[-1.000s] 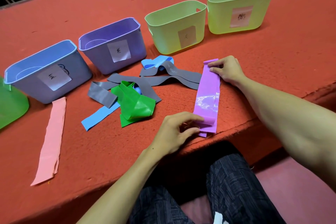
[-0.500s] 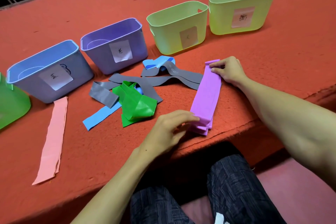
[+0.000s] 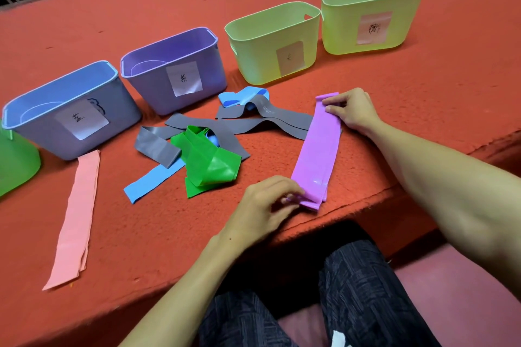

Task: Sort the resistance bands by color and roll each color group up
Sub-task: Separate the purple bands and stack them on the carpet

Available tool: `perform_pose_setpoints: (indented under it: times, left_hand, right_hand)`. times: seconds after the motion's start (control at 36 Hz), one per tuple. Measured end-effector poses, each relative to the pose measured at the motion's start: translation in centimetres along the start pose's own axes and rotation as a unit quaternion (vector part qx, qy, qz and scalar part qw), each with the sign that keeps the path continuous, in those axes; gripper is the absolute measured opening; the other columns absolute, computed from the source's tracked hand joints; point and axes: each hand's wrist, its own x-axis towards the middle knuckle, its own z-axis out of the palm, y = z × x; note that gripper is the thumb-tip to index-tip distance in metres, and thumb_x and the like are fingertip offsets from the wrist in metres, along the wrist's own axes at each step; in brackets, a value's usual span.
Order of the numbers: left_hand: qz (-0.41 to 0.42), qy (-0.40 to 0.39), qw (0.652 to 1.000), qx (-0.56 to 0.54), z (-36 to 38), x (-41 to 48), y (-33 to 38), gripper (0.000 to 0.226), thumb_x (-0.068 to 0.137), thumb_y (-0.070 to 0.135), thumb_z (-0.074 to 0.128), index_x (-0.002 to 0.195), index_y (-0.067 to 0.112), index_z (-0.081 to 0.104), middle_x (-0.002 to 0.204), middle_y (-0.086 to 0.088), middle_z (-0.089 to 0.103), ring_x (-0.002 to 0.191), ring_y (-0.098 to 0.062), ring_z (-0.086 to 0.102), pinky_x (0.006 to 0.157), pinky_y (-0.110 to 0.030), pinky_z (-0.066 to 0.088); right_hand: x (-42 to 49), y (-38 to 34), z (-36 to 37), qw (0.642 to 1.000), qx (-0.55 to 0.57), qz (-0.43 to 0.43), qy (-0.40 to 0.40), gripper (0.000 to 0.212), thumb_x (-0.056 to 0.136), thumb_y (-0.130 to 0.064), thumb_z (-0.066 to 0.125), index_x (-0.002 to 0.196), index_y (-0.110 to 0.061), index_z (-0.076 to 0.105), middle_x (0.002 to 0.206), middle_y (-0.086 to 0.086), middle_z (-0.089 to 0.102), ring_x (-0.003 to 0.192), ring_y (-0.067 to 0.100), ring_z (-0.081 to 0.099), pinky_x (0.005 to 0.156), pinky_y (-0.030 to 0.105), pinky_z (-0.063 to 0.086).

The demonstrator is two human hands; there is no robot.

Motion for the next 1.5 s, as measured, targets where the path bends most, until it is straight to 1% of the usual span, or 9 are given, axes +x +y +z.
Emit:
perform_pose_setpoints:
  times: [0.11, 0.25, 0.39, 0.47, 0.61, 1.03, 1.17, 1.36, 1.5]
  left_hand:
    - [-0.019, 0.011, 1.0, -0.013, 0.1, -0.1, -0.1, 0.026, 0.082, 0.005, 0.072, 0.095, 0.02, 0.056, 0.091, -0.004, 0.066, 0.08, -0.014, 0.061, 0.074, -0.03, 0.052]
    - [-0.03, 0.004, 0.999, -0.031, 0.3, -0.4, -0.1, 0.032, 0.082, 0.009, 0.073, 0.107, 0.017, 0.056, 0.099, 0.003, 0.066, 0.085, -0.006, 0.062, 0.08, -0.023, 0.051]
    - [-0.009, -0.018, 1.0, 0.011, 0.4, -0.5, -0.5, 0.022, 0.081, 0.008, 0.072, 0.103, 0.006, 0.066, 0.097, -0.002, 0.069, 0.087, -0.009, 0.06, 0.083, -0.015, 0.044]
    - [0.003, -0.016, 1.0, 0.019, 0.5, -0.5, -0.5, 0.021, 0.08, 0.005, 0.072, 0.101, 0.005, 0.067, 0.095, -0.003, 0.068, 0.086, -0.013, 0.06, 0.081, -0.021, 0.046]
    - [0.01, -0.013, 1.0, 0.007, 0.7, -0.4, -0.5, 0.015, 0.084, 0.01, 0.069, 0.098, 0.005, 0.07, 0.094, -0.004, 0.068, 0.086, -0.017, 0.062, 0.08, -0.026, 0.049]
    - [-0.013, 0.002, 1.0, -0.021, 0.5, -0.4, -0.4, 0.014, 0.084, 0.023, 0.07, 0.085, 0.01, 0.075, 0.094, 0.002, 0.07, 0.091, -0.014, 0.062, 0.084, -0.03, 0.049]
    - [-0.013, -0.015, 1.0, -0.017, 0.4, -0.1, -0.7, 0.013, 0.083, 0.026, 0.071, 0.085, 0.013, 0.074, 0.09, 0.008, 0.07, 0.094, -0.014, 0.055, 0.088, -0.03, 0.044]
    - [-0.048, -0.064, 0.997, -0.022, 0.0, 0.1, -0.8, 0.018, 0.083, 0.028, 0.066, 0.089, 0.013, 0.072, 0.097, -0.001, 0.067, 0.103, -0.014, 0.059, 0.091, -0.033, 0.046]
    - [-0.04, -0.09, 0.995, -0.002, -0.2, 0.4, -0.6, 0.009, 0.084, 0.019, 0.07, 0.09, 0.012, 0.071, 0.098, 0.0, 0.066, 0.098, -0.015, 0.06, 0.089, -0.033, 0.047]
  right_hand:
    - [0.1, 0.0, 0.1, 1.0, -0.005, 0.004, 0.003, 0.019, 0.086, -0.008, 0.067, 0.104, -0.004, 0.074, 0.108, 0.007, 0.072, 0.071, -0.007, 0.052, 0.061, 0.002, 0.03]
    - [0.2, 0.1, 0.1, 1.0, -0.012, 0.005, 0.005, 0.02, 0.086, -0.01, 0.068, 0.105, -0.006, 0.074, 0.107, 0.007, 0.072, 0.082, 0.005, 0.052, 0.063, 0.007, 0.032]
    - [0.3, 0.2, 0.1, 1.0, -0.012, 0.002, 0.004, 0.02, 0.086, -0.009, 0.067, 0.105, -0.006, 0.074, 0.109, 0.005, 0.072, 0.083, 0.004, 0.052, 0.061, 0.008, 0.033]
    - [0.3, 0.3, 0.2, 1.0, -0.007, -0.003, 0.004, 0.019, 0.086, -0.007, 0.067, 0.104, -0.004, 0.074, 0.11, 0.004, 0.072, 0.084, 0.003, 0.052, 0.061, 0.002, 0.032]
    - [0.6, 0.7, 0.4, 1.0, -0.006, 0.012, 0.005, 0.02, 0.086, -0.011, 0.068, 0.105, -0.008, 0.074, 0.108, 0.005, 0.072, 0.084, 0.005, 0.053, 0.072, 0.015, 0.033]
    - [1.1, 1.2, 0.2, 0.998, 0.047, 0.029, -0.004, 0.019, 0.084, -0.012, 0.07, 0.102, -0.013, 0.075, 0.1, -0.008, 0.071, 0.086, 0.003, 0.055, 0.076, 0.022, 0.04]
    - [1.7, 1.8, -0.5, 0.99, 0.129, 0.044, -0.025, 0.017, 0.082, -0.009, 0.072, 0.097, -0.016, 0.076, 0.104, -0.013, 0.071, 0.083, -0.01, 0.054, 0.092, 0.027, 0.049]
    - [2.3, 2.0, -0.8, 0.992, 0.116, 0.053, -0.009, 0.017, 0.082, -0.009, 0.072, 0.099, -0.012, 0.075, 0.105, -0.005, 0.073, 0.06, -0.014, 0.051, 0.06, 0.01, 0.04]
    - [2.0, 1.9, -1.0, 0.995, 0.084, 0.061, 0.003, 0.018, 0.082, -0.009, 0.071, 0.099, -0.011, 0.076, 0.105, -0.006, 0.072, 0.07, -0.011, 0.052, 0.072, 0.013, 0.042]
